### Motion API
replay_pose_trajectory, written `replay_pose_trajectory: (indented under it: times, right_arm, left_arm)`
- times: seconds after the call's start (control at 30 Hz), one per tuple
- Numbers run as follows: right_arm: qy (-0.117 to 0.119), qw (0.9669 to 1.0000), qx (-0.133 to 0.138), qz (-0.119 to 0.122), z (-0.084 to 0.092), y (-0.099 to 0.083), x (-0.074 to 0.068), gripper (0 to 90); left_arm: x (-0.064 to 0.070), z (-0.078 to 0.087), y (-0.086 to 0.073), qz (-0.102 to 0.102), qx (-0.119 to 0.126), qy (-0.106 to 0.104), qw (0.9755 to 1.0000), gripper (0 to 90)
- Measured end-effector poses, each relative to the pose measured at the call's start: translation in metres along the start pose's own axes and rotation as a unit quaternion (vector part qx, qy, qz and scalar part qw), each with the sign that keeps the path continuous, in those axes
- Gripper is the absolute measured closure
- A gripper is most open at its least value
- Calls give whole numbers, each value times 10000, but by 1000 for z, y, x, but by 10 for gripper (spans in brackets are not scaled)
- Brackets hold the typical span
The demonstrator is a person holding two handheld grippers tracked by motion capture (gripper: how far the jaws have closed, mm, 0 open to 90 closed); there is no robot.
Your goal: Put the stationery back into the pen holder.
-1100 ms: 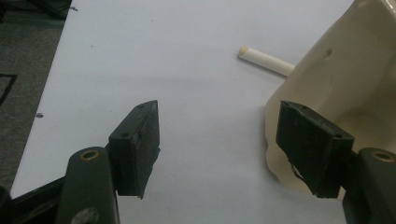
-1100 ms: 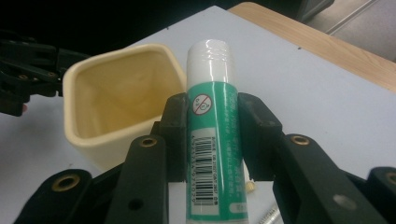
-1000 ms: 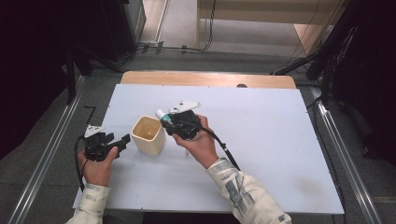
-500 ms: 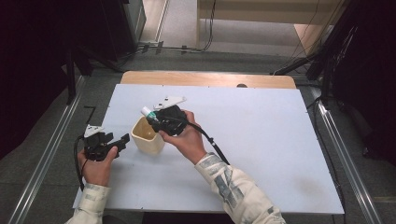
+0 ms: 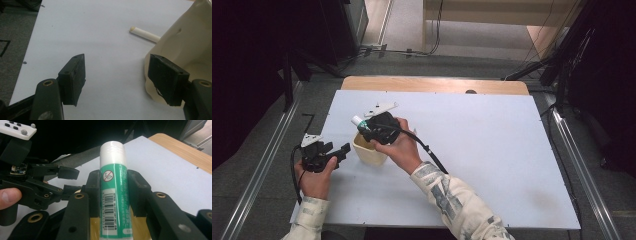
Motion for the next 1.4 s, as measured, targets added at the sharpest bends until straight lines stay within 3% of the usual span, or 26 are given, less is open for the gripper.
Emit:
replay_pose_trajectory:
  times: [1.4]
  right_arm:
    - [136, 9997, 50, -212, -21, -5, 2, 634]
  left_arm:
    - [-2, 0, 0, 1, -15, -9, 10000, 316]
Point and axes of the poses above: each handheld gripper's, and its own axes: z roughly backward along the jaws, y roughly out of its top, x roughly to its right, the point moved 2 cm from there along -z, roughly forward along the jaws, and after that the axes turned 2 degrees about -y, right-handed, at the moved point
